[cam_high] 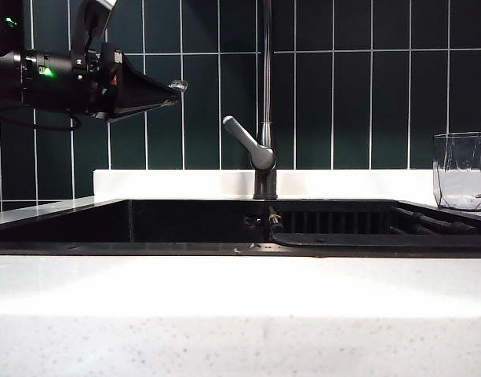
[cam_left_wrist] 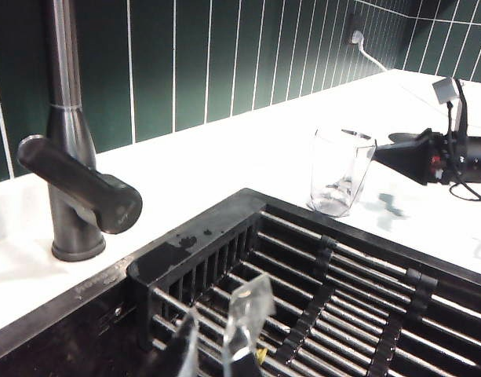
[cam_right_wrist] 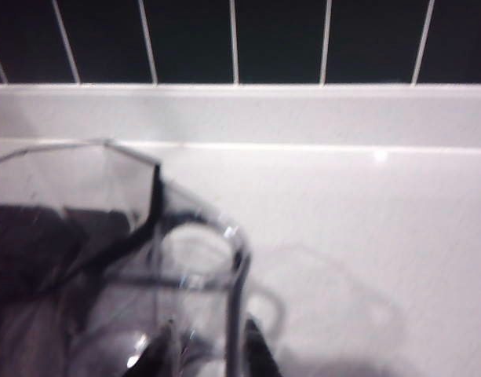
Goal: Pick up the mug next to the sink, go to the faucet to get some water, pour the water into the sink, and finally put the mug back to its place.
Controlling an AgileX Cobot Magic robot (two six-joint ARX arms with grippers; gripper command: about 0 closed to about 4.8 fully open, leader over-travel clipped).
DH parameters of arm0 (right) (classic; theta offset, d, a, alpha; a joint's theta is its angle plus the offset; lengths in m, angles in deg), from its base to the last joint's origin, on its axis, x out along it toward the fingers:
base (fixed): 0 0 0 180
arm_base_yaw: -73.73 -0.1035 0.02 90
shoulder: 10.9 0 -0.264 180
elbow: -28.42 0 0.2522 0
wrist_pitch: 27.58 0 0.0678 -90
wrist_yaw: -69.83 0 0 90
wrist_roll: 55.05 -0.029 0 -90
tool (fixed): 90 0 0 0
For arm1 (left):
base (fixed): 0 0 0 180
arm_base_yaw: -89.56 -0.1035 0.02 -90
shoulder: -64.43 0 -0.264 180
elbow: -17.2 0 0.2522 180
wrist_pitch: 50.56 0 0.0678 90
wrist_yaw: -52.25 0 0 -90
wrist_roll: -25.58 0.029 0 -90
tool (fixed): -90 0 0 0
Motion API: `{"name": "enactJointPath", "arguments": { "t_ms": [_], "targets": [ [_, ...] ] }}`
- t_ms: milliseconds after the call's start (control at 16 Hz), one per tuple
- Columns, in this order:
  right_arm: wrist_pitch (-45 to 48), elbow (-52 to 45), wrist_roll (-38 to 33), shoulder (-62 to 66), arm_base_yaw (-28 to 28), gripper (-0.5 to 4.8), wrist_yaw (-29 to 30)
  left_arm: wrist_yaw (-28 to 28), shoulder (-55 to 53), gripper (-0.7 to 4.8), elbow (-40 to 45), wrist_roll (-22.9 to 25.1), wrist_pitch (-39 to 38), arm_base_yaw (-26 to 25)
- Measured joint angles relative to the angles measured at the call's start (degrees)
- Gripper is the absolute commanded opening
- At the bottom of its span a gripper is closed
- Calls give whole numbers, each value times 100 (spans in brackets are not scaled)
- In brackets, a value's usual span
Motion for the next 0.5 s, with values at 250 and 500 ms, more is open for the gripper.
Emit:
{"name": "enactJointPath", "arguments": {
  "t_ms": [250, 500],
  "targets": [
    [-48, 481, 22, 214, 0, 108, 2, 2, -59, 52, -9, 7, 2, 2],
    [-146, 846, 20, 855, -42, 108, 11, -2, -63, 52, -11, 133, 0, 0]
  ]
}}
